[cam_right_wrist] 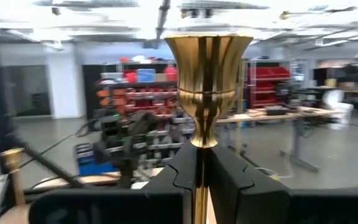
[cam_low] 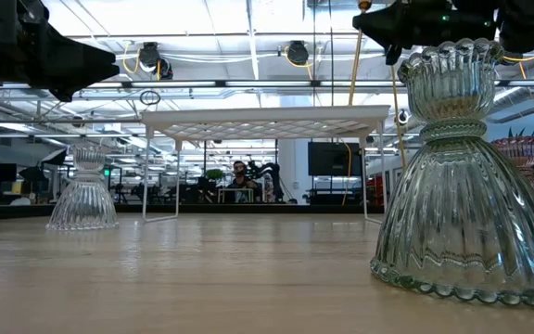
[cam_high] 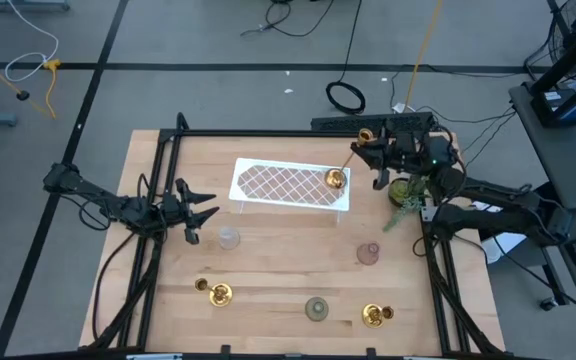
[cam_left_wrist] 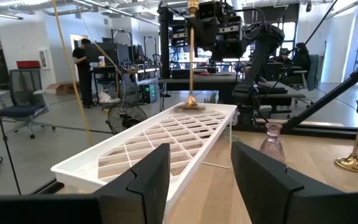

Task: Pick & Place candle stick holders
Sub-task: Put the top gold candle holder on the shelf, then put the left gold candle holder on the shelf

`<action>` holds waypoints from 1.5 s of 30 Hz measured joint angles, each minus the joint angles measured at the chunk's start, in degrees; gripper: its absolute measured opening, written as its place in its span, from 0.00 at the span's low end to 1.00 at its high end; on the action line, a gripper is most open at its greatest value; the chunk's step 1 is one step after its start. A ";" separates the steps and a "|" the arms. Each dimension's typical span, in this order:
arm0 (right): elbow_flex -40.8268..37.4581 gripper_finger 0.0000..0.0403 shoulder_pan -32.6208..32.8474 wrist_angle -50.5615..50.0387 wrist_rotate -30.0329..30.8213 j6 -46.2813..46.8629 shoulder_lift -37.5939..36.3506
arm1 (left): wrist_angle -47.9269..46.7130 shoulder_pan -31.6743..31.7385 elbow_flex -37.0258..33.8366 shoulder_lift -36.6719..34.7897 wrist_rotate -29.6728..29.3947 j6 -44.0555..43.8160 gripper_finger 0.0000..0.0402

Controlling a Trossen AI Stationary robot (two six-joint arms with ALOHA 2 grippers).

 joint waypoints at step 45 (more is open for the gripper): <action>-0.02 0.53 -2.23 -11.82 -8.31 -5.18 -3.26 | -7.91 -0.01 0.00 -0.02 16.99 -5.71 0.44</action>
